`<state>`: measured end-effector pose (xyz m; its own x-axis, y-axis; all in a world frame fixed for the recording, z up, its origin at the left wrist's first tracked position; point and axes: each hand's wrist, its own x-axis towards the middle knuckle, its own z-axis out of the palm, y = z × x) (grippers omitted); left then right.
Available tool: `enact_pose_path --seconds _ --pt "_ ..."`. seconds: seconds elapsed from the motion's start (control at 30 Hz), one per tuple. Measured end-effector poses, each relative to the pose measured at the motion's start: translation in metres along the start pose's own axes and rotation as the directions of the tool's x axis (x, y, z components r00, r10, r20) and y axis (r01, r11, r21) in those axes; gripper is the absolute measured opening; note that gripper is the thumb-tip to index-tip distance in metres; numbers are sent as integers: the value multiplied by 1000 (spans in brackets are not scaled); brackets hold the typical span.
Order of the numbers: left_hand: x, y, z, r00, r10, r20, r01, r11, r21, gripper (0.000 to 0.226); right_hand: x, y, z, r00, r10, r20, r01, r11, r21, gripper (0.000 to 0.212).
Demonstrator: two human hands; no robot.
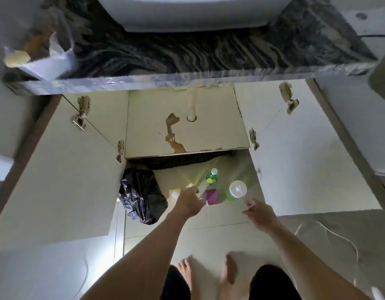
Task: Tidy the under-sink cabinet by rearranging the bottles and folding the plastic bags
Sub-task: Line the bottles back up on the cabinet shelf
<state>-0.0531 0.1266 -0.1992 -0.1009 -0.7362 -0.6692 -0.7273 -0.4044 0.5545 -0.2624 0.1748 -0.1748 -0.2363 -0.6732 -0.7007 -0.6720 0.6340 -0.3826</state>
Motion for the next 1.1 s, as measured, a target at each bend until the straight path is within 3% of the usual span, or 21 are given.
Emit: enact_pose_path --seconds 0.1,0.33,0.43,0.53,0.7,0.9,1.1 --pt "44 -20 36 1000 -9 -2 9 1000 -19 46 47 26 19 999 27 -32 -26 998 51 36" --pt "169 -39 140 998 60 -3 -60 997 49 15 195 112 80 995 90 -34 -89 995 38 42" --pt "223 -55 190 995 101 24 -103 985 137 32 252 148 102 994 105 -38 -104 994 39 57" --pt "265 -61 223 989 135 67 -144 979 143 49 302 170 116 993 21 -120 -14 998 57 73" --pt "320 -59 262 955 283 87 -291 951 100 55 360 185 137 931 -288 -225 318 942 111 96" --pt "346 -66 282 939 335 78 -330 942 -68 67 394 195 157 888 -332 -317 379 920 97 111" --pt "347 -69 272 905 387 177 -376 922 -95 67 384 194 167 858 -324 -398 385 920 80 105"
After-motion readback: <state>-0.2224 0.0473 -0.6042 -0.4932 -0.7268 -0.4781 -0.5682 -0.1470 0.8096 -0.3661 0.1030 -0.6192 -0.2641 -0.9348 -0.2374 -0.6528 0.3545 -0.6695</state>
